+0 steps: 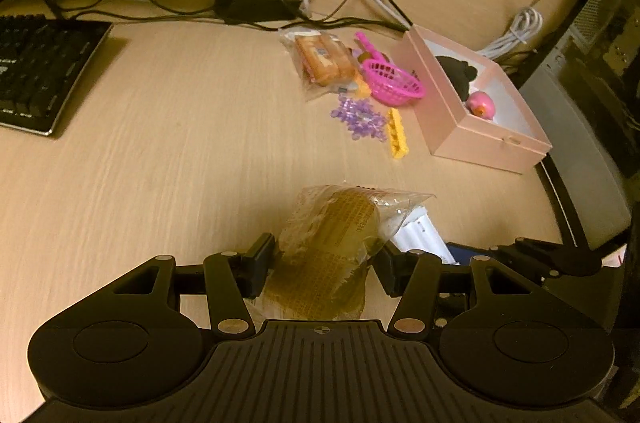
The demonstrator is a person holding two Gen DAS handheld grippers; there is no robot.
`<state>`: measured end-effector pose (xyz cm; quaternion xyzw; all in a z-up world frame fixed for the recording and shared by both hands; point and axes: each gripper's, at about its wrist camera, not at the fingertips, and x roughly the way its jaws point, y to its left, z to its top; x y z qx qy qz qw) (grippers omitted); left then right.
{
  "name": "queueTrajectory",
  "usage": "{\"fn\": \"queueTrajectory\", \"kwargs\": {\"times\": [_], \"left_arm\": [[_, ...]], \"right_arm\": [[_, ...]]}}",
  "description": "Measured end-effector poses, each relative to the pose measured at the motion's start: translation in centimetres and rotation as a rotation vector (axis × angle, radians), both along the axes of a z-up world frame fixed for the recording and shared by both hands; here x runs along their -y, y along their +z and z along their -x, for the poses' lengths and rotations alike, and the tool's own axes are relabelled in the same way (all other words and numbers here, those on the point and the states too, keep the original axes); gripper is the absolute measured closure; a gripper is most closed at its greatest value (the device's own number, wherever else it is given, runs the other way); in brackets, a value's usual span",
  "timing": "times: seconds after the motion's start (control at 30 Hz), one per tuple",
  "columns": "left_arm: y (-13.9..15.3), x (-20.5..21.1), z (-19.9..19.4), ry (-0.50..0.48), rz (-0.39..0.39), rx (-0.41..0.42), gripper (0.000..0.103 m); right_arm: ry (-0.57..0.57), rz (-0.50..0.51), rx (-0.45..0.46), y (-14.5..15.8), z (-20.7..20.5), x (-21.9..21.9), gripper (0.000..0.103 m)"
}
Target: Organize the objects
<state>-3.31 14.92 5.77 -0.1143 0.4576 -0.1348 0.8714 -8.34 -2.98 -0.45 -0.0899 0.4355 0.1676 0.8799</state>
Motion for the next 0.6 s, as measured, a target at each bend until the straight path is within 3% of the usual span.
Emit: {"fn": "queueTrajectory", "kwargs": {"times": [0.1, 0.3, 0.6], "left_arm": [[0.1, 0.3, 0.1, -0.008, -0.005, 0.005, 0.046], [-0.5, 1.6, -0.1, -0.06, -0.006, -0.001, 0.046], [0.2, 5.7, -0.7, -0.207, 0.002, 0.035, 0.046]], "right_arm": [[0.002, 0.022, 0.005, 0.3, 0.1, -0.2, 0.056], [-0.044, -0.027, 0.033, 3.1, 0.6, 2.2, 0.056], [-0.197, -0.075, 0.092, 6.9, 3.2, 7.8, 0.056]]}}
